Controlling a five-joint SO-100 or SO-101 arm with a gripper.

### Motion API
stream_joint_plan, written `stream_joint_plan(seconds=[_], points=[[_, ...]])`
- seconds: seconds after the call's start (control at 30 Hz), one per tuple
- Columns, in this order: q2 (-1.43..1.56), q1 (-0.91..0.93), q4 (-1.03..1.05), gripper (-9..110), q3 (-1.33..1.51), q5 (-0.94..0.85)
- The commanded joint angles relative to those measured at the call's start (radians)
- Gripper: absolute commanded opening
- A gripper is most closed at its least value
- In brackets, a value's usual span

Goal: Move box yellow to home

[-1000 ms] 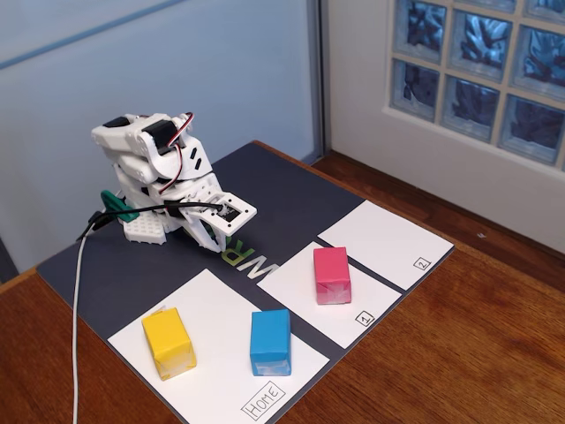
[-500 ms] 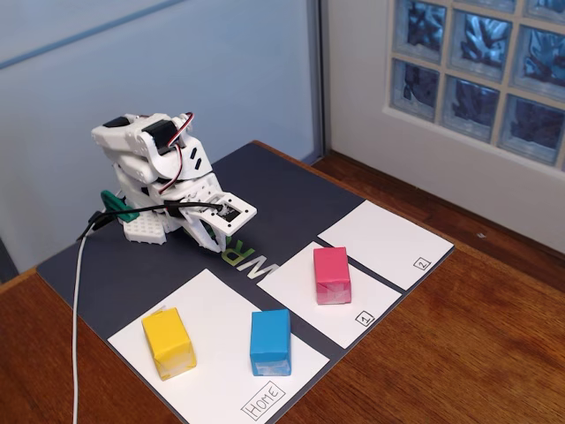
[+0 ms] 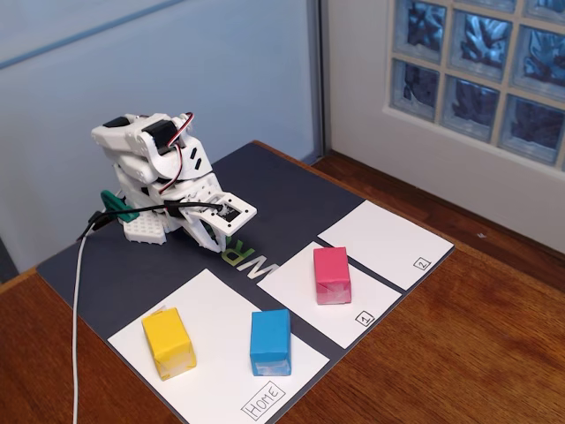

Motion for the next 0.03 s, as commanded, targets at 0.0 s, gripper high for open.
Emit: stream_joint_plan(seconds=[0.0], points=[[0.052, 0.008, 0.058, 0, 0.008, 0.008]])
